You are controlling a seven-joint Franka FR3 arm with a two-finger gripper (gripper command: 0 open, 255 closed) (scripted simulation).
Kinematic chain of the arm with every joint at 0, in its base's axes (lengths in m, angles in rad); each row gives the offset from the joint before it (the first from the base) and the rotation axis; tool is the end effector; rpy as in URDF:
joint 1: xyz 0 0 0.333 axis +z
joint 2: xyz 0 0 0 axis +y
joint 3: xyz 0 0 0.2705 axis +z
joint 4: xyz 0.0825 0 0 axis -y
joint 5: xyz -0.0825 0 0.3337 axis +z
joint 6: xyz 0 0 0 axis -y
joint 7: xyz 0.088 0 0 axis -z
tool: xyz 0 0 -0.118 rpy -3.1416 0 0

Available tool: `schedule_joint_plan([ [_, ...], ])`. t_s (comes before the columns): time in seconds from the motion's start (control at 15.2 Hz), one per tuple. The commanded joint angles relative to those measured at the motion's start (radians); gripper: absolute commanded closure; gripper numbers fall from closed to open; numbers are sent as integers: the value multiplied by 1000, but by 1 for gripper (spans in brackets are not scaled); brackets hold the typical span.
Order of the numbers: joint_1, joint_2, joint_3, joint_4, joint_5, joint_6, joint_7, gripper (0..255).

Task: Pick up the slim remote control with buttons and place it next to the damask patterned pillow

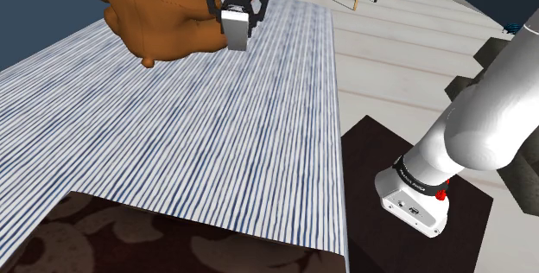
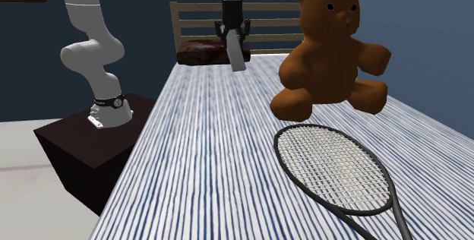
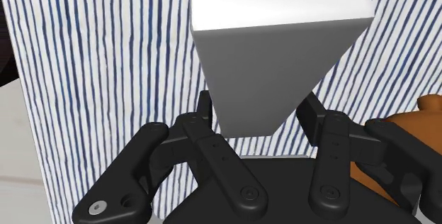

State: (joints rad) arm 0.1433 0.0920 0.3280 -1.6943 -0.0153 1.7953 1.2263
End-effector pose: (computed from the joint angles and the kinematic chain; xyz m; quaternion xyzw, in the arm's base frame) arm 0.4832 0.2386 0.4893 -0.9299 0.3677 0.0009 0.0101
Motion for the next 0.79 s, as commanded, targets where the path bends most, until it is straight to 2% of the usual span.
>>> schedule_joint_plan([
  [0.0,11,-66,13,-80,20,18,23,255],
  [0.73,111,-281,114,-302,110,46,194,255],
])
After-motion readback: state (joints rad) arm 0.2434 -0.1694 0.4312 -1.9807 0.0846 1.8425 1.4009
